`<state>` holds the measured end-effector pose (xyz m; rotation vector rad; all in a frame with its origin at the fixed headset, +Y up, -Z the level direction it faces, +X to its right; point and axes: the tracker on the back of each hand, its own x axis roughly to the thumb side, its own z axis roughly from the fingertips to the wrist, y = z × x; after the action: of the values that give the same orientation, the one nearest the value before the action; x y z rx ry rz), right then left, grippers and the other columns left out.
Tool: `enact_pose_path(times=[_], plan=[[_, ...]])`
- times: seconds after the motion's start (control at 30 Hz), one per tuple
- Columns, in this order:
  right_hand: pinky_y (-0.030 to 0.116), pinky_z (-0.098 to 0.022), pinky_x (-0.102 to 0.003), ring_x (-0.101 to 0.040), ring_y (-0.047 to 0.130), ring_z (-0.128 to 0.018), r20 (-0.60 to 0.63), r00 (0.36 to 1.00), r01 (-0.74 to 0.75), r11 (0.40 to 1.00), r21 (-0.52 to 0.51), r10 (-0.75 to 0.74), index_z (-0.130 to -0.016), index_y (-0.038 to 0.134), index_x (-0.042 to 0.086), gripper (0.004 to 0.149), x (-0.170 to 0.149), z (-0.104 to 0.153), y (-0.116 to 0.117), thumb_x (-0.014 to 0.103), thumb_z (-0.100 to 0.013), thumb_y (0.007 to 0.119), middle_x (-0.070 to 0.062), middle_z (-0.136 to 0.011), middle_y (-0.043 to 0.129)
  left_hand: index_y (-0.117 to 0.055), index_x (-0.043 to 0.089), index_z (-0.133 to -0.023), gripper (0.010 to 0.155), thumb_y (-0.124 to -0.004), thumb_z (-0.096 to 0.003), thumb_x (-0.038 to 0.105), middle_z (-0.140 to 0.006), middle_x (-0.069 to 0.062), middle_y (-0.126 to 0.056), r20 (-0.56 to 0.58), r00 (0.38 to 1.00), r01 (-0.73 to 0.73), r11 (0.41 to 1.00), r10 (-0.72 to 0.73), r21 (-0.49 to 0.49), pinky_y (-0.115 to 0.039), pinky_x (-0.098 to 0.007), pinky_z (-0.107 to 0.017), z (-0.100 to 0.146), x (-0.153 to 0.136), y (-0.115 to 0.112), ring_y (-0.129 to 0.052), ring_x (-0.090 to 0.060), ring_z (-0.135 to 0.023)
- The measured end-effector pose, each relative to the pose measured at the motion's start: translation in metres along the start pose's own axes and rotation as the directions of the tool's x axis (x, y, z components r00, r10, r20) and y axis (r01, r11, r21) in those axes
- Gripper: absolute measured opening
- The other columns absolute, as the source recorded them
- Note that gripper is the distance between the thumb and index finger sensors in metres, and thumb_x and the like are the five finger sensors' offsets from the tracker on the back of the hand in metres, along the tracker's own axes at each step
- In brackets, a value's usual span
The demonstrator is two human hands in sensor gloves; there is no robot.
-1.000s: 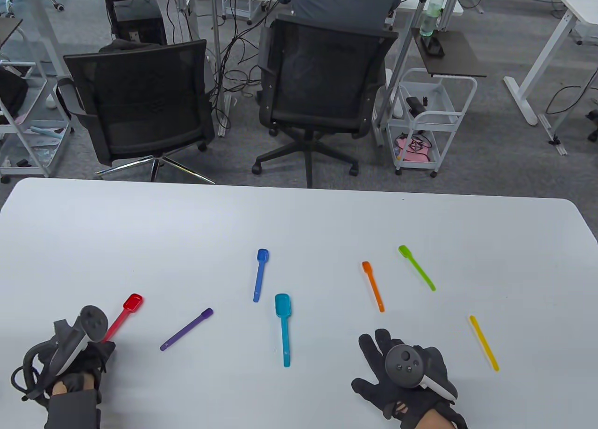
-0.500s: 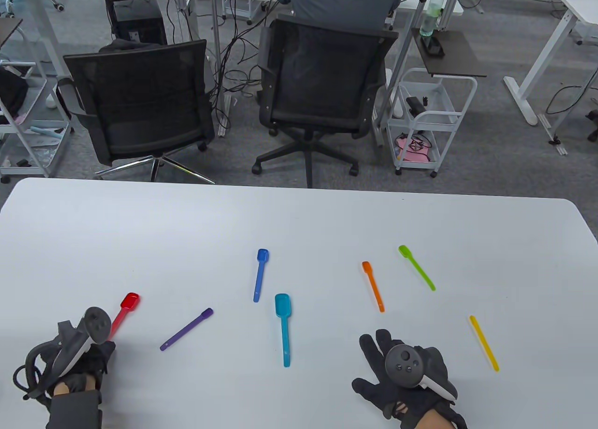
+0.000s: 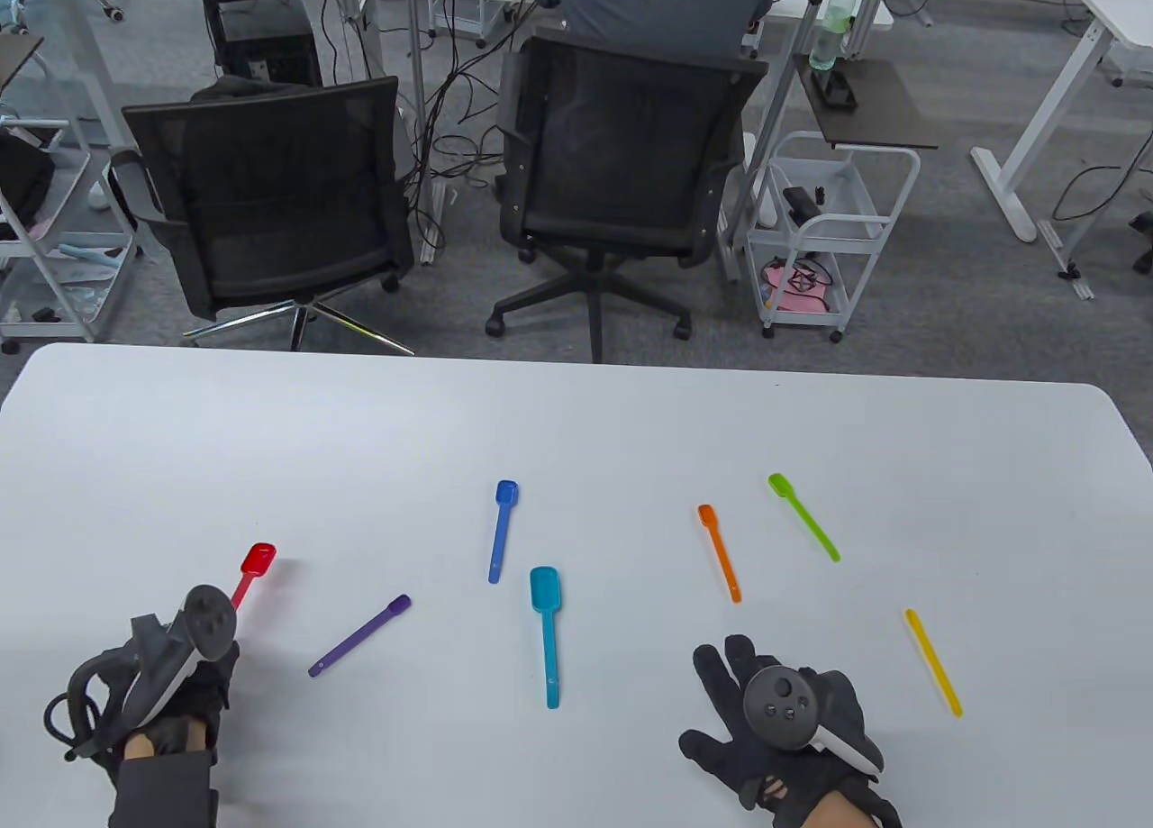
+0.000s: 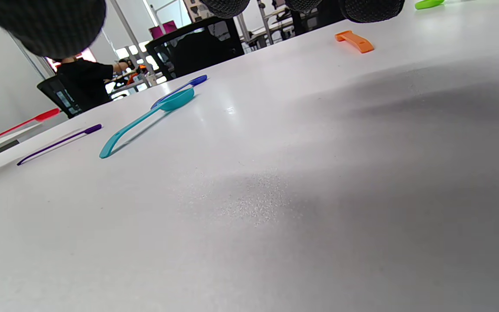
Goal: Nest measuring spoons
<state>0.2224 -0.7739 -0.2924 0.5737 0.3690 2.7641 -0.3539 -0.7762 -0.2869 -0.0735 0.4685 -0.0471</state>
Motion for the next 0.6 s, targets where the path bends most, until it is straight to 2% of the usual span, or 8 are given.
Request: enact_pose_path(times=[0.3, 0.6], plan=[[0.031, -0.058, -0.085, -0.062, 0.048, -0.098, 0.02, 1.0, -0.005, 1.0, -0.017, 0.005, -0.11, 0.037, 0.021, 0.094, 0.003, 0.005, -0.002, 0.073, -0.038, 0.07, -0.025, -0.115, 0.03, -0.094, 0.01, -0.082, 0.058, -0.095, -0.0426, 0.053, -0.037, 0.013, -0.096, -0.03, 1.0, 0.005, 0.999, -0.004, 0.034, -0.075, -0.062, -0.063, 0.034, 0.078, 0.038, -0.101, -0.013, -0.029], [0.031, -0.058, -0.085, -0.062, 0.048, -0.098, 0.025, 1.0, -0.002, 0.999, -0.041, 0.003, -0.11, 0.038, 0.021, 0.094, 0.003, 0.01, -0.004, 0.072, -0.038, 0.07, -0.025, -0.115, 0.03, -0.095, 0.007, -0.081, 0.058, -0.095, -0.0441, 0.053, -0.036, 0.013, -0.096, -0.082, 0.997, -0.004, 1.0, 0.006, 0.021, -0.076, -0.063, -0.061, 0.077, 0.168, 0.048, -0.101, -0.013, -0.027]])
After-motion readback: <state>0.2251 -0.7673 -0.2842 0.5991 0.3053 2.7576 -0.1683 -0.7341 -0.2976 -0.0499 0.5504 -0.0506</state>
